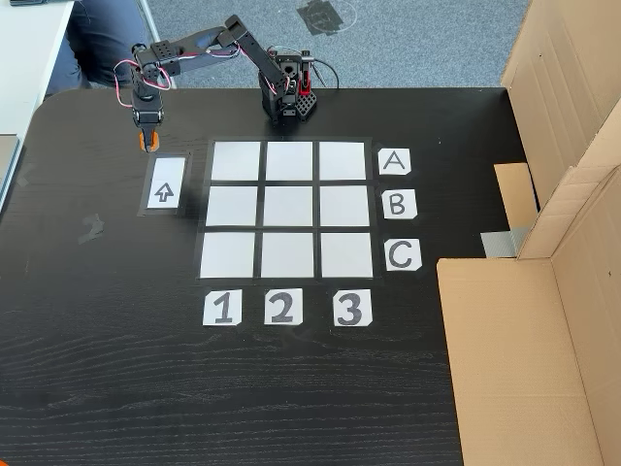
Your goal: Pick up the round, orange token and place it in the grid on square A1.
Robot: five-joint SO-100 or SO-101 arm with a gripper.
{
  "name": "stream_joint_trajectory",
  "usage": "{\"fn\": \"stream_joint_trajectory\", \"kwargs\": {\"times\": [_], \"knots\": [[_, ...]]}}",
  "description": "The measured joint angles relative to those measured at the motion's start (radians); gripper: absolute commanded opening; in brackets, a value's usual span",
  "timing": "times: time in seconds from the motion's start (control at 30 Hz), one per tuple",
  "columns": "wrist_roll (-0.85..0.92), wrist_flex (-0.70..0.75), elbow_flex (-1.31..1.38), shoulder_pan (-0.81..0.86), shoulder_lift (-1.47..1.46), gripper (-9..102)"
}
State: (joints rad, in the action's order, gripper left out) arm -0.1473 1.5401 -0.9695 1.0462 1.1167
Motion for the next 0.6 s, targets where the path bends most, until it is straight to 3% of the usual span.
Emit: {"fn": "stream_joint_trajectory", "kwargs": {"times": [0.6], "knots": [[0.003, -0.006, -0.667, 0.029, 0.696, 3]]}}
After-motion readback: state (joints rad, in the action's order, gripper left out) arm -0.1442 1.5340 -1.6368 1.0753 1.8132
